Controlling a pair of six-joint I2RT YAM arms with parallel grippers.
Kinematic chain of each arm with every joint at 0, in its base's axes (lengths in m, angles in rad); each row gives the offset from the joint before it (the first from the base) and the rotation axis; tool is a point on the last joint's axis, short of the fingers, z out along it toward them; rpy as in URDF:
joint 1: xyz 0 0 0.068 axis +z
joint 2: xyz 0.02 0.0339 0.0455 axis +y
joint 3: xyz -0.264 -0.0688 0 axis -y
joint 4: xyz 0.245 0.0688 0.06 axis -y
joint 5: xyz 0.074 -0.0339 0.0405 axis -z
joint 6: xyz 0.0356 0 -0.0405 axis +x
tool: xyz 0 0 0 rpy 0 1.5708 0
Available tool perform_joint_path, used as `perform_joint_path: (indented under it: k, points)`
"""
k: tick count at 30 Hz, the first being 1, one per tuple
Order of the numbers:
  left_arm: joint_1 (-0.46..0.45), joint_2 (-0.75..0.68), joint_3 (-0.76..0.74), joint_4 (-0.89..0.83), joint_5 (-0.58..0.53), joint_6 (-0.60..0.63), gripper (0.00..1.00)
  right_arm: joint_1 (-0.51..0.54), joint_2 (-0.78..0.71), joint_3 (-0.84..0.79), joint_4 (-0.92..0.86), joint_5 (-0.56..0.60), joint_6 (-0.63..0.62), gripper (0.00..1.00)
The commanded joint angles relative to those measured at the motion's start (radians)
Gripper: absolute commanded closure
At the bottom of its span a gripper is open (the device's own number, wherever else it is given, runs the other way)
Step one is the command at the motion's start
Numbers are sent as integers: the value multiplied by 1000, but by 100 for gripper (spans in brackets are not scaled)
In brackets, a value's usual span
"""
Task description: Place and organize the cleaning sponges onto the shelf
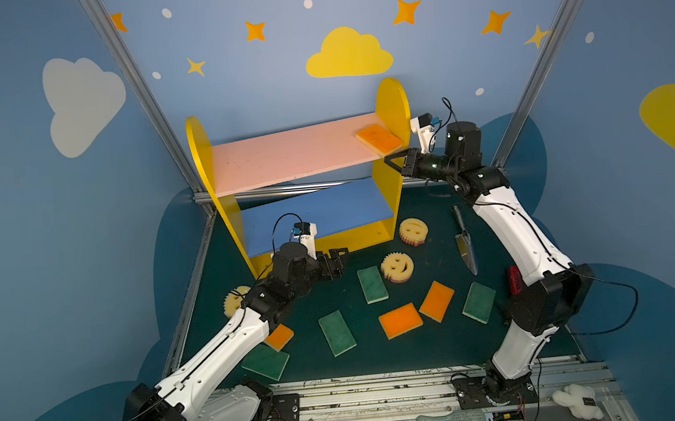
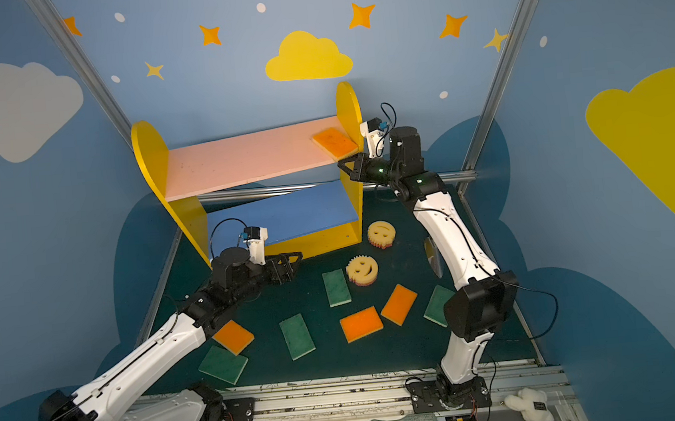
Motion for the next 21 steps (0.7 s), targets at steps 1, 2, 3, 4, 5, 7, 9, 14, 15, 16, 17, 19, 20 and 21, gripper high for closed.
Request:
perform_joint_path:
  k: [1,2,3,4,5,7,9,14,15,16,17,19,20,21]
  points:
    - [2,-12,-29,37,1,-10,14,7,28,61,-19,1,-7,100]
    - [2,-11,-36,38,1,-11,14,8,35,71,-22,-1,-6,100]
    - [2,-11,-42,39,1,-13,15,9,40,77,-21,0,-5,100]
    - [2,-10,-50,42,3,-16,15,9,44,84,-23,-3,-6,100]
    - [2,-12,-56,46,4,-17,14,9,46,87,-25,-4,-5,100]
    - [2,-12,-68,50,4,-20,15,11,46,88,-25,-5,-8,100]
    - [2,-9,-78,57,4,-21,14,11,41,86,-30,-4,-13,100]
    - [1,-9,-98,57,6,-28,15,10,39,83,-32,5,-20,100]
    - [2,-11,-103,55,7,-31,15,11,42,87,-33,5,-19,100]
    - [2,-15,-108,54,8,-33,15,11,47,92,-33,5,-19,100]
    - [2,-18,-115,52,7,-36,15,11,50,97,-30,2,-16,100]
    - [2,-26,-130,49,4,-41,15,10,58,104,-29,-2,-12,100]
    - [1,-29,-136,48,4,-42,15,11,61,108,-27,-3,-10,100]
    - [1,-32,-141,48,4,-45,15,12,60,110,-25,-6,-9,100]
